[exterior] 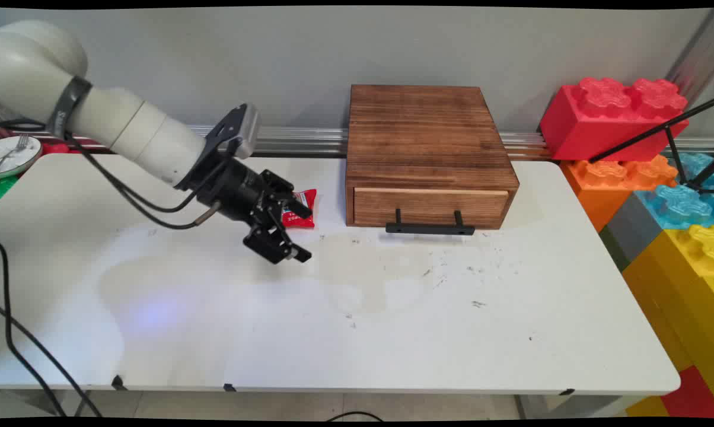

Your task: Open the drawer

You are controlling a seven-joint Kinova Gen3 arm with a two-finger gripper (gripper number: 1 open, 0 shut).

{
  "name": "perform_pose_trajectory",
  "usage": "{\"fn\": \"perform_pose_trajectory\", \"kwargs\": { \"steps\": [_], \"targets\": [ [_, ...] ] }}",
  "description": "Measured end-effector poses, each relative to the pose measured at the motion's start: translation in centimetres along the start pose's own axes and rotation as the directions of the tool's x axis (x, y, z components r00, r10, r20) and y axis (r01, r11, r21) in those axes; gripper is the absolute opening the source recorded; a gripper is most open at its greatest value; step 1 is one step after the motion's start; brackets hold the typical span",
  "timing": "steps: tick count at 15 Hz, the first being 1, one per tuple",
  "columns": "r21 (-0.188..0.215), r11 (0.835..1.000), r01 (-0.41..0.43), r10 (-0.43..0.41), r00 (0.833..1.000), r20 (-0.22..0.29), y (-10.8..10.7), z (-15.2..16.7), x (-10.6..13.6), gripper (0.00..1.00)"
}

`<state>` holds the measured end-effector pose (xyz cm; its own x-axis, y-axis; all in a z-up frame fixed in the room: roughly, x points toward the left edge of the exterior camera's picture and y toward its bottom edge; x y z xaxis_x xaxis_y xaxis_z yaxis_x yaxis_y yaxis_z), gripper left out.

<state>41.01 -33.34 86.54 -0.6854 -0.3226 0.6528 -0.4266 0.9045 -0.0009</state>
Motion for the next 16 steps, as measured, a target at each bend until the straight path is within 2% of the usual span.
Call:
{"fn": "perform_pose_trajectory", "kwargs": {
  "steps": [3, 9, 16],
  "targets": [
    [0.016, 1.0, -0.005, 0.005, 1.0, 0.006, -0.3, 0.6, 2.4, 1.0],
    [0.064, 0.997, -0.052, 0.051, 0.998, 0.021, -0.9, 4.0, 9.3, 1.0],
    [0.102, 0.987, -0.121, 0.115, 0.991, 0.067, -1.8, 9.4, 14.1, 1.0]
  ]
}}
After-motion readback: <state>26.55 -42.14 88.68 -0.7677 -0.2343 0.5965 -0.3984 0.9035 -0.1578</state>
